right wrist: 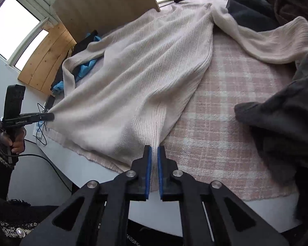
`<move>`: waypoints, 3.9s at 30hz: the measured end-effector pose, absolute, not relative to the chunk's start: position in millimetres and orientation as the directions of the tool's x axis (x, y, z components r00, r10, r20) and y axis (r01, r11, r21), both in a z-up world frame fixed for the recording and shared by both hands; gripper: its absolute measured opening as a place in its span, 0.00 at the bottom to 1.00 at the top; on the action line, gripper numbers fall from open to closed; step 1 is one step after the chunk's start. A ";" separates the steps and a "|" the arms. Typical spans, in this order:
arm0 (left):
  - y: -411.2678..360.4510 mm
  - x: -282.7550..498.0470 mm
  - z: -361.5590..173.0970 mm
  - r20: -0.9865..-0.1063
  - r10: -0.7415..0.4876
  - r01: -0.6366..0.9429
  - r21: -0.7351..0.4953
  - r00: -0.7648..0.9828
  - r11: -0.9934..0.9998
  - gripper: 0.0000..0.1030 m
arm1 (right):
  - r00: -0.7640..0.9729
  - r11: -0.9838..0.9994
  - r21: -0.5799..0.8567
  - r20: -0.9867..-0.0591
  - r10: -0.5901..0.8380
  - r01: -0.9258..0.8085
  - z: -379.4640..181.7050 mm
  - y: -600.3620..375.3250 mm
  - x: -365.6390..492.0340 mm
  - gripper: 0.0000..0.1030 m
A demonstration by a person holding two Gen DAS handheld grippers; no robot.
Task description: Fold clothes
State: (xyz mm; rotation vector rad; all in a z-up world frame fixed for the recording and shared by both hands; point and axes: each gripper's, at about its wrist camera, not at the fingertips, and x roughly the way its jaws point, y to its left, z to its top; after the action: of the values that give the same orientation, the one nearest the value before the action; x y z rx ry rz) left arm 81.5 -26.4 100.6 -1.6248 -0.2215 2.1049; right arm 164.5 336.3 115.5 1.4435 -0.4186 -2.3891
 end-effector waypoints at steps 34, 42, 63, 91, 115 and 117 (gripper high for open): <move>21.7 -190.1 89.2 -0.895 0.203 -0.388 -0.037 -0.397 -0.921 0.42 | -0.477 -0.985 0.172 -0.866 -0.151 -0.001 154.4 411.9 -86.9 0.38; 41.7 -265.0 40.8 -0.928 0.167 -0.337 -0.048 -0.333 -0.940 0.42 | -0.434 -0.989 0.140 -0.889 -0.149 0.052 102.8 400.7 -217.3 0.40; 64.9 -292.6 32.8 -0.881 -0.078 -0.341 0.260 -0.467 -0.903 0.11 | -0.438 -0.984 -0.131 -0.897 0.064 0.123 62.3 367.9 -257.5 0.08; 38.2 58.2 38.3 -0.891 0.453 -0.555 -0.366 -0.021 -0.747 0.48 | -0.322 -0.933 0.336 -0.876 -0.359 0.129 164.5 390.6 69.7 0.49; -8.2 137.6 42.1 -0.917 0.312 -0.429 -0.185 -0.248 -0.884 0.10 | -0.329 -0.976 0.058 -0.936 -0.126 0.208 10.2 347.1 138.2 0.06; -9.3 140.8 42.9 -0.920 0.318 -0.425 -0.199 -0.231 -0.883 0.10 | -0.302 -0.976 0.092 -0.942 -0.149 0.195 5.7 355.5 135.6 0.06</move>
State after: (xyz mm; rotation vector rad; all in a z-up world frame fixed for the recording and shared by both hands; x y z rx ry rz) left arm 140.8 -9.3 42.9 -1.5711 0.1280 2.1465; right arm 135.6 355.5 5.7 1.7111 0.0584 -2.3752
